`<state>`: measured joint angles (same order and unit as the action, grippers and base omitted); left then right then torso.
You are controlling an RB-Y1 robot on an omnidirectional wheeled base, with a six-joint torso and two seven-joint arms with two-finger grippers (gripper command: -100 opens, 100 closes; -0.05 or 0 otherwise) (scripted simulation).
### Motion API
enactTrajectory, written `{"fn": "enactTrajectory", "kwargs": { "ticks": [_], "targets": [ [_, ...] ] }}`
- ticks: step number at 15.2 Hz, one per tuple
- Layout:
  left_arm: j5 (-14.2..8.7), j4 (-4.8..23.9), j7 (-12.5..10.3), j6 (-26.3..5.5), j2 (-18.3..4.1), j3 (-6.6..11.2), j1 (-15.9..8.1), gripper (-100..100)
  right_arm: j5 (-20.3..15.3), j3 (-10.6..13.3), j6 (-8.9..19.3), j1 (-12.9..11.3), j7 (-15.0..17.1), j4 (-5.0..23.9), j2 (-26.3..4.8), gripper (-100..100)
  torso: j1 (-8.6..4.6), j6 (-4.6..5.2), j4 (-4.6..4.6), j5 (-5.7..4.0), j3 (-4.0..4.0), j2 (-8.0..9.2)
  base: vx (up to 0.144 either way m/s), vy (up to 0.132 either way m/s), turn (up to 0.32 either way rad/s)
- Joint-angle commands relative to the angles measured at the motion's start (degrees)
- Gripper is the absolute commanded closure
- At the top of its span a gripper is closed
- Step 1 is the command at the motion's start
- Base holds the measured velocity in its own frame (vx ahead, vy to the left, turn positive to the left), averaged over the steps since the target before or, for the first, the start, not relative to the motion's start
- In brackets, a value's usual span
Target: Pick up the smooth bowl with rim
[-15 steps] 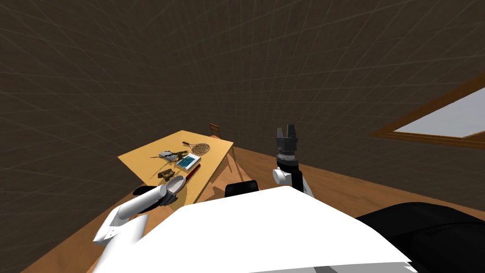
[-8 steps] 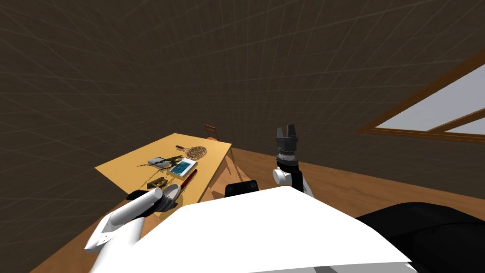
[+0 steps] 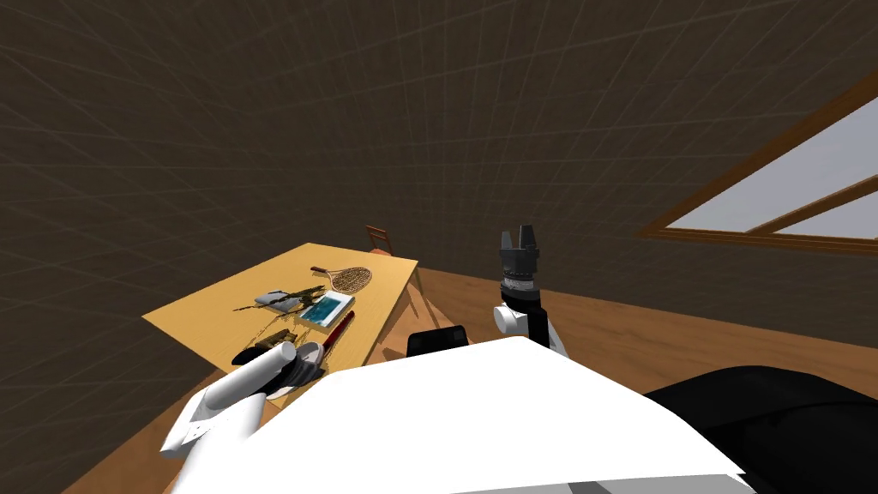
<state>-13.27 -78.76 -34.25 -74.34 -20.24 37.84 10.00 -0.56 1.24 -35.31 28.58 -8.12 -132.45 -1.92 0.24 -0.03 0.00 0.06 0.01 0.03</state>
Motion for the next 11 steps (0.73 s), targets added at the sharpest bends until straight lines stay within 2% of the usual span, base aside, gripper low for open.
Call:
{"fn": "enactTrajectory", "kwargs": {
  "ticks": [1,2,3,7,8,10,11],
  "targets": [
    [0.5,1.5,-0.3,1.8,0.4,-0.19,-0.4,-100,0.0,0.0,0.0,0.0,0.0,0.0,0.0,0,0.00,0.00,0.00,0.00,0.00,0.00,-0.039,0.023,-0.032],
    [0.2,0.6,-0.1,0.7,0.2,-0.08,-0.1,-100,0.0,0.0,0.0,0.0,0.0,0.0,0.0,0,-0.02,0.00,0.01,0.00,0.02,0.03,-0.024,0.012,-0.015],
    [0.3,0.7,-0.2,1.0,0.3,-0.10,-0.2,100,0.0,0.0,0.0,0.0,0.0,0.0,0.0,0,-0.05,-0.01,0.01,-0.01,0.01,0.02,-0.008,0.005,-0.001],
    [0.3,0.7,-0.2,0.9,0.3,-0.14,-0.2,100,0.0,0.0,0.0,0.0,0.0,0.0,0.0,0,-0.07,-0.03,-0.01,-0.02,-0.04,-0.09,0.000,0.000,0.000],
    [-0.3,-0.9,0.1,-0.8,-0.2,0.07,0.2,100,0.0,0.0,0.0,0.0,0.0,0.0,0.0,0,-0.07,-0.03,-0.01,-0.03,-0.05,-0.09,0.017,-0.012,0.050],
    [-0.7,-2.0,0.4,-2.1,-0.5,0.21,0.5,100,0.0,0.0,0.0,0.0,0.0,0.0,0.0,0,-0.17,-0.07,-0.01,-0.08,-0.09,-0.19,0.044,-0.030,0.075],
    [-0.3,-1.4,0.1,-1.2,-0.2,0.06,0.4,100,0.0,0.0,0.0,0.0,0.0,0.0,0.0,0,-0.22,-0.06,-0.01,-0.10,-0.11,-0.23,0.029,-0.020,0.026]
  ]
}}
